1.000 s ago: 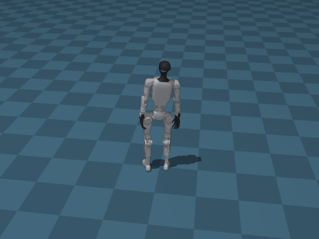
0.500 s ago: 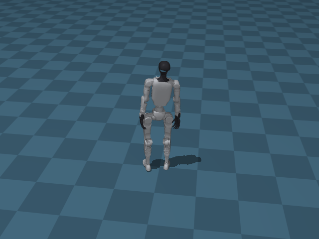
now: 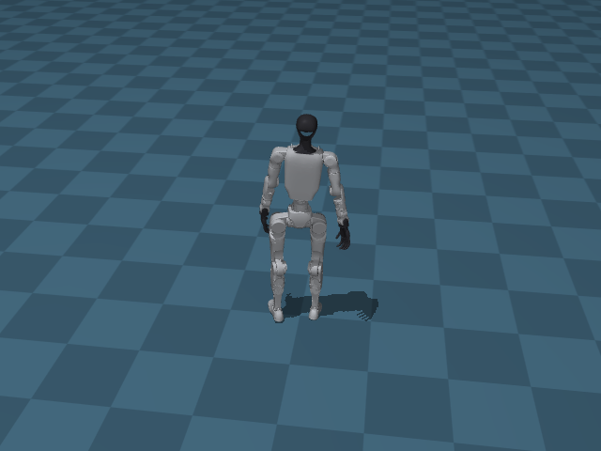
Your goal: In place motions
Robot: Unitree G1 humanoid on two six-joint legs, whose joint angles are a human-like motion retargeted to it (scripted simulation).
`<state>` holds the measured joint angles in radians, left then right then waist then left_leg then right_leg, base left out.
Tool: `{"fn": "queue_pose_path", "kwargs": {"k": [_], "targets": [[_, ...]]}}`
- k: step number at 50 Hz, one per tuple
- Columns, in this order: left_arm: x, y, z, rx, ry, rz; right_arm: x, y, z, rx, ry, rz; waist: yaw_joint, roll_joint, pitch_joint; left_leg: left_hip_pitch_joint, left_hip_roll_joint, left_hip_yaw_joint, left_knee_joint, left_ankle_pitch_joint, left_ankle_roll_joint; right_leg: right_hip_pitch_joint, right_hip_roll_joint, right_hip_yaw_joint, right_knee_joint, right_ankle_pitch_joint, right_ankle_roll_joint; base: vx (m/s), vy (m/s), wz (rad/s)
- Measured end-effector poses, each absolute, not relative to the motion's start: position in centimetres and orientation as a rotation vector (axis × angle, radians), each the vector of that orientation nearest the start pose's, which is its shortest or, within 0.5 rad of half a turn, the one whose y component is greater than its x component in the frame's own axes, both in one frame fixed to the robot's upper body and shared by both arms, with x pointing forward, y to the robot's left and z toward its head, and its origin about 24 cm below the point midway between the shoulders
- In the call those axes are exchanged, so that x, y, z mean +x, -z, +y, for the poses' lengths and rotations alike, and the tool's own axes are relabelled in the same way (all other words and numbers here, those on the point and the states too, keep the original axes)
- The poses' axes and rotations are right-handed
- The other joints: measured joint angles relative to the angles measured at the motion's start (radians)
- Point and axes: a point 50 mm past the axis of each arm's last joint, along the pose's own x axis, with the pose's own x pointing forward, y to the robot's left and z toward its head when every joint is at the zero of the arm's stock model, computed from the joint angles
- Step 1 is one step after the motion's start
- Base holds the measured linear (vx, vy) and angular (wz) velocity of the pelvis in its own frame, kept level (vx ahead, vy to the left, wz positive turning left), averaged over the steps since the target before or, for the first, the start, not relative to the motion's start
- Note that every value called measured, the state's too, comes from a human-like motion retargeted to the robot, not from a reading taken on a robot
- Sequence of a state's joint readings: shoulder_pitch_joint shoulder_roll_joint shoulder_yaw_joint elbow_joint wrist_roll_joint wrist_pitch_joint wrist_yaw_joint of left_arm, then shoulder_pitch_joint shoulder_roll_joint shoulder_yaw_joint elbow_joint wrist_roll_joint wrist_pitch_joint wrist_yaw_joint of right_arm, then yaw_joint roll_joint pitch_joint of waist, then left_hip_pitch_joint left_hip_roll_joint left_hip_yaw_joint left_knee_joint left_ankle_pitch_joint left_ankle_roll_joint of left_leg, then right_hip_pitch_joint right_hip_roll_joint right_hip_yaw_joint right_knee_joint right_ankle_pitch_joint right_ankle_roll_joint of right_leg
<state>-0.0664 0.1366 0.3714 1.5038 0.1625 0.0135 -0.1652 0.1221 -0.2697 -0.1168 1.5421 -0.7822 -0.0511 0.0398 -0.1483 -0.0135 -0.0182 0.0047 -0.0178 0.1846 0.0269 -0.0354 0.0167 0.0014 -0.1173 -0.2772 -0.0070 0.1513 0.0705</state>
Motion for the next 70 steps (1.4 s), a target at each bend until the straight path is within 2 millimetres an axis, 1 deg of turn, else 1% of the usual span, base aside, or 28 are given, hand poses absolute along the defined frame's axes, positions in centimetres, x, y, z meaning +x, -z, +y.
{"fn": "queue_pose_path", "kwargs": {"k": [5,8,11,14,17,21,22,23,25,28,30,32,35,38,40,42,46,47,48,50,53,55,57,60,63,65,67,70], "targets": [[10.9,16.5,20.5,-0.119,-0.075,1.212,-8.5,14.9,-27.5,-0.559,-0.184,1.855,0.008,-0.004,0.010,-0.020,-0.010,-0.036,0.007,0.009,0.000,0.012,-0.016,-0.035,-0.003,-0.008,0.007,-0.02,0.02,0.37],[12.6,16.0,20.3,-0.080,-0.048,1.136,-10.8,14.1,-28.0,-0.528,-0.076,1.931,0.024,-0.001,0.015,-0.028,-0.018,-0.060,0.008,0.015,0.000,0.022,-0.024,-0.056,-0.006,-0.013,0.009,-0.01,0.04,0.41],[11.9,16.2,20.0,-0.062,-0.033,1.137,-11.6,13.8,-28.0,-0.568,-0.062,1.968,0.041,0.006,0.019,-0.033,-0.023,-0.079,0.008,0.019,0.000,0.030,-0.027,-0.068,-0.008,-0.017,0.009,0.00,0.04,0.33],[8.9,16.9,19.7,-0.070,-0.031,1.217,-10.7,14.1,-27.8,-0.656,-0.140,1.965,0.059,0.015,0.020,-0.033,-0.025,-0.090,0.007,0.019,0.000,0.034,-0.027,-0.071,-0.009,-0.019,0.007,0.01,0.02,0.15],[4.2,17.7,19.5,-0.105,-0.056,1.359,-7.8,14.9,-27.3,-0.755,-0.247,1.904,0.073,0.022,0.020,-0.027,-0.023,-0.090,0.003,0.017,0.001,0.033,-0.023,-0.070,-0.010,-0.018,0.005,0.00,0.00,0.00],[-4.7,17.7,18.6,-0.221,-0.131,1.614,-0.4,16.6,-24.8,-0.830,-0.405,1.682,0.082,0.030,0.021,-0.014,-0.017,-0.074,-0.003,0.011,-0.001,0.027,-0.014,-0.053,-0.010,-0.014,-0.002,0.00,0.00,-0.16],[-6.9,17.4,18.3,-0.259,-0.154,1.672,1.7,16.9,-23.9,-0.829,-0.448,1.608,0.080,0.031,0.021,-0.011,-0.015,-0.070,-0.004,0.009,-0.002,0.025,-0.012,-0.048,-0.010,-0.013,-0.004,0.02,-0.01,-0.22],[-9.8,16.9,17.8,-0.314,-0.186,1.749,4.5,17.1,-22.3,-0.818,-0.507,1.500,0.078,0.032,0.021,-0.008,-0.012,-0.064,-0.005,0.006,-0.004,0.021,-0.008,-0.040,-0.009,-0.012,-0.006,0.03,-0.01,-0.27],[-14.4,15.5,16.9,-0.406,-0.251,1.864,9.3,17.0,-19.3,-0.780,-0.610,1.308,0.073,0.035,0.023,0.001,-0.008,-0.051,-0.007,0.000,-0.005,0.016,-0.001,-0.022,-0.006,-0.010,-0.012,0.04,-0.02,-0.33],[-19.8,13.0,15.7,-0.499,-0.361,2.014,14.9,15.6,-14.7,-0.686,-0.732,1.048,0.072,0.035,0.029,0.017,-0.001,-0.028,-0.009,-0.007,-0.007,0.012,0.010,0.005,-0.003,-0.008,-0.018,0.03,-0.02,-0.37],[-22.4,11.4,14.9,-0.536,-0.432,2.102,17.6,14.2,-12.0,-0.620,-0.795,0.902,0.070,0.035,0.032,0.025,0.003,-0.016,-0.010,-0.011,-0.008,0.010,0.015,0.022,0.000,-0.007,-0.021,0.01,-0.02,-0.30],[-23.9,10.4,14.5,-0.550,-0.490,2.163,19.5,12.8,-9.9,-0.566,-0.846,0.791,0.068,0.033,0.031,0.030,0.007,-0.009,-0.011,-0.013,-0.010,0.008,0.019,0.031,0.002,-0.007,-0.022,0.00,-0.01,-0.11],[-24.5,9.9,14.2,-0.539,-0.540,2.193,20.8,11.6,-8.2,-0.533,-0.897,0.687,0.063,0.030,0.026,0.030,0.011,-0.006,-0.011,-0.014,-0.013,0.006,0.023,0.038,0.004,-0.007,-0.023,0.00,0.00,0.00],[-22.3,11.4,14.6,-0.541,-0.543,2.129,20.3,11.7,-8.8,-0.560,-0.907,0.672,0.060,0.024,0.019,0.023,0.012,-0.012,-0.010,-0.012,-0.015,0.004,0.022,0.034,0.004,-0.010,-0.022,0.00,0.00,0.00],[-19.2,13.1,15.1,-0.545,-0.522,2.047,19.1,12.6,-10.3,-0.600,-0.887,0.718,0.061,0.020,0.017,0.015,0.011,-0.021,-0.007,-0.009,-0.016,0.005,0.019,0.027,0.004,-0.013,-0.021,-0.01,-0.01,0.23],[-15.6,14.8,15.8,-0.519,-0.488,1.953,16.8,14.0,-12.5,-0.636,-0.848,0.812,0.067,0.015,0.015,0.008,0.008,-0.031,-0.005,-0.005,-0.016,0.010,0.014,0.015,0.003,-0.015,-0.019,-0.01,0.00,0.30],[-5.6,17.6,17.5,-0.403,-0.382,1.693,7.9,17.1,-19.1,-0.687,-0.656,1.212,0.074,0.004,0.010,-0.008,-0.002,-0.066,0.001,0.006,-0.015,0.033,0.000,-0.032,-0.006,-0.023,-0.012,0.01,0.00,0.45],[-3.0,17.9,17.7,-0.379,-0.346,1.625,5.2,17.4,-20.7,-0.680,-0.598,1.339,0.073,0.001,0.009,-0.012,-0.004,-0.076,0.003,0.008,-0.015,0.039,-0.003,-0.044,-0.008,-0.025,-0.009,0.00,0.00,0.54],[0.3,18.1,17.7,-0.355,-0.295,1.538,1.7,17.3,-22.6,-0.657,-0.529,1.506,0.069,-0.002,0.009,-0.017,-0.008,-0.089,0.005,0.011,-0.014,0.046,-0.008,-0.059,-0.010,-0.028,-0.007,-0.01,0.00,0.58],[5.7,17.8,17.4,-0.323,-0.191,1.384,-4.3,16.3,-25.3,-0.602,-0.402,1.770,0.062,-0.006,0.014,-0.024,-0.015,-0.108,0.008,0.017,-0.012,0.059,-0.015,-0.079,-0.013,-0.033,-0.003,-0.01,0.02,0.51],[12.7,16.4,16.6,-0.280,-0.040,1.162,-10.8,13.9,-28.1,-0.579,-0.195,1.989,0.057,-0.008,0.026,-0.029,-0.024,-0.124,0.010,0.022,-0.009,0.071,-0.025,-0.096,-0.016,-0.037,0.001,-0.01,0.02,0.29],[16.5,15.0,16.0,-0.231,0.040,1.021,-14.5,12.2,-29.3,-0.606,-0.060,2.074,0.063,-0.009,0.033,-0.029,-0.028,-0.125,0.010,0.024,-0.008,0.074,-0.030,-0.101,-0.017,-0.038,0.002,0.00,0.00,0.00],[19.3,13.6,15.8,-0.161,0.074,0.907,-17.0,10.9,-29.6,-0.626,0.026,2.117,0.075,-0.008,0.039,-0.028,-0.029,-0.119,0.010,0.024,-0.008,0.073,-0.033,-0.098,-0.017,-0.036,0.003,-0.01,0.00,-0.09],[21.3,12.3,16.5,-0.035,0.083,0.808,-19.3,9.8,-29.5,-0.611,0.089,2.163,0.089,-0.004,0.045,-0.023,-0.028,-0.105,0.007,0.023,-0.007,0.070,-0.034,-0.092,-0.017,-0.033,0.002,-0.04,0.00,-0.23],[20.7,12.5,17.6,0.076,0.087,0.828,-19.2,10.1,-29.0,-0.578,0.090,2.168,0.095,0.006,0.045,-0.021,-0.024,-0.094,0.006,0.021,-0.006,0.064,-0.031,-0.085,-0.017,-0.031,0.001,-0.02,0.00,-0.14],[19.2,13.3,18.2,0.114,0.108,0.893,-17.9,11.0,-28.5,-0.572,0.062,2.134,0.094,0.014,0.041,-0.021,-0.020,-0.090,0.005,0.019,-0.006,0.060,-0.026,-0.080,-0.016,-0.031,-0.001,0.00,0.00,0.00],[16.9,14.4,18.6,0.116,0.132,0.985,-15.8,12.2,-27.9,-0.575,0.009,2.077,0.093,0.021,0.039,-0.020,-0.016,-0.086,0.003,0.017,-0.006,0.056,-0.019,-0.074,-0.016,-0.030,-0.004,0.00,0.00,0.00],[10.9,16.6,18.8,0.067,0.164,1.216,-10.2,14.7,-26.3,-0.599,-0.137,1.930,0.094,0.034,0.036,-0.010,-0.009,-0.074,-0.001,0.011,-0.005,0.051,-0.008,-0.057,-0.015,-0.026,-0.009,0.01,0.01,-0.14]]}}
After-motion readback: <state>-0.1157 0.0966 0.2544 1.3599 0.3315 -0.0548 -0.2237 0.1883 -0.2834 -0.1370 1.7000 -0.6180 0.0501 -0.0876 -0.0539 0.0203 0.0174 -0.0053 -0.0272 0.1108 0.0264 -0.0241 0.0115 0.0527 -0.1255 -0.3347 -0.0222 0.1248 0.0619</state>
